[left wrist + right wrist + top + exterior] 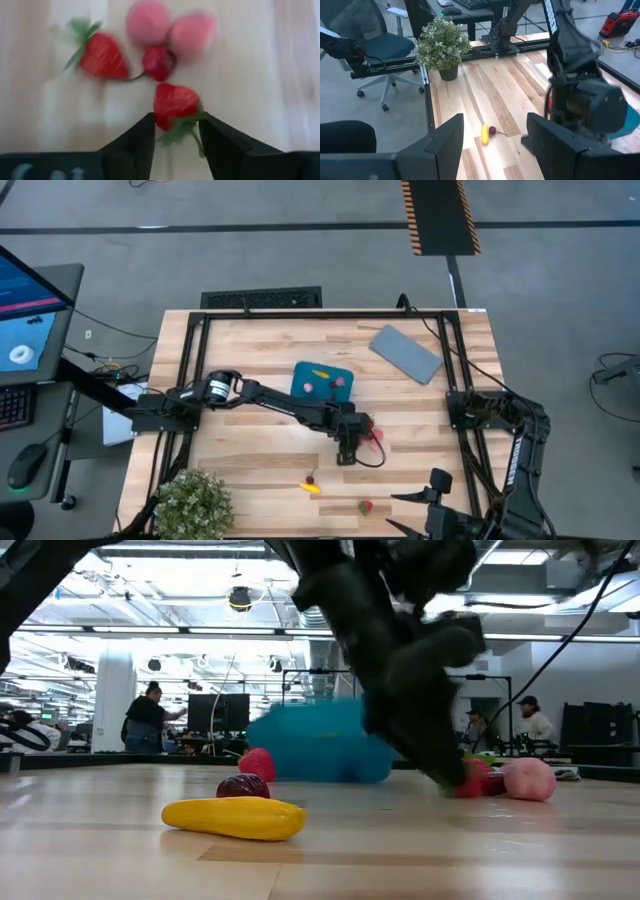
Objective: Pick and placing Produce into tupperware
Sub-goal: Put the red strawberry into the blue bin, then put the peach into the blue bin
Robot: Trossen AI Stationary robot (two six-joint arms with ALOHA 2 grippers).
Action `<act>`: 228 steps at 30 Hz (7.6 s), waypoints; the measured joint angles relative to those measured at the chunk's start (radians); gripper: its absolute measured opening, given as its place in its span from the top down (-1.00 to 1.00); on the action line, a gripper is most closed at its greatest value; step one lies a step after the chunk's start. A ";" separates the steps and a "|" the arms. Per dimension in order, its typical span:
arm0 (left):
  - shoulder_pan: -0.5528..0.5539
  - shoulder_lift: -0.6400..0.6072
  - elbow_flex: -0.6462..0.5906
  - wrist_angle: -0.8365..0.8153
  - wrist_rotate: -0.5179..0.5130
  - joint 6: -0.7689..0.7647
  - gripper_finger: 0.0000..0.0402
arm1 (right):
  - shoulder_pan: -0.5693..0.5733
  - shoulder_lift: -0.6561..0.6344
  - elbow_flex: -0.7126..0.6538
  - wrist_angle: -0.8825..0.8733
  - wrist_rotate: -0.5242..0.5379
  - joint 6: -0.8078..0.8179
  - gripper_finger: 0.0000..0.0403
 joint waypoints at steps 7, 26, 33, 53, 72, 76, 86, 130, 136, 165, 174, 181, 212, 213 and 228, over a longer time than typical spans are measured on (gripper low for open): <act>-0.011 0.040 -0.001 0.013 -0.004 -0.013 0.61 | 0.000 0.000 0.000 0.003 -0.017 0.000 -0.19; -0.018 -0.118 -0.009 -0.071 -0.082 0.079 1.00 | -0.014 0.000 0.000 -0.003 -0.022 -0.001 -0.19; -0.009 -0.173 -0.009 -0.206 -0.147 0.106 1.00 | -0.021 0.000 0.000 -0.004 -0.034 -0.003 -0.19; 0.108 -0.261 -0.007 -0.338 -0.296 0.146 1.00 | -0.021 0.000 0.000 0.011 -0.044 -0.018 -0.19; 0.019 -0.310 -0.005 -0.415 -0.178 0.043 0.42 | -0.035 0.008 0.000 0.001 -0.044 -0.026 -0.19; 0.032 -0.298 -0.005 -0.421 -0.051 0.036 0.13 | -0.040 0.024 -0.001 0.002 -0.055 -0.027 -0.19; 0.035 -0.239 -0.008 -0.401 -0.023 0.070 -0.09 | -0.050 0.047 0.000 0.032 -0.093 -0.053 -0.19; 0.082 -0.091 -0.006 -0.321 0.065 0.056 -0.07 | -0.059 0.049 0.000 0.054 -0.096 -0.079 -0.19; 0.080 -0.063 -0.005 -0.285 0.069 0.053 -0.07 | -0.053 0.048 0.000 0.061 -0.096 -0.079 -0.19; 0.074 -0.065 0.025 -0.342 0.044 0.103 0.50 | -0.054 0.048 0.000 0.025 -0.096 -0.080 -0.19; 0.069 -0.068 0.237 -0.538 0.108 0.133 0.50 | -0.056 0.048 0.000 0.018 -0.096 -0.079 -0.19; 0.022 -0.069 0.414 -0.754 0.153 0.148 0.51 | -0.053 0.048 0.000 0.003 -0.095 -0.079 -0.19; -0.462 -0.272 0.570 -0.967 -0.527 0.037 0.50 | -0.029 -0.208 -0.259 -0.269 0.192 0.177 -0.19; -0.467 -0.285 0.570 -0.953 -0.544 0.035 0.50 | -0.027 -0.250 -0.298 -0.269 0.191 0.197 -0.19; -0.601 -0.427 0.570 -0.844 -0.833 0.047 0.50 | 0.075 -0.853 -0.999 -0.264 0.195 0.661 -0.19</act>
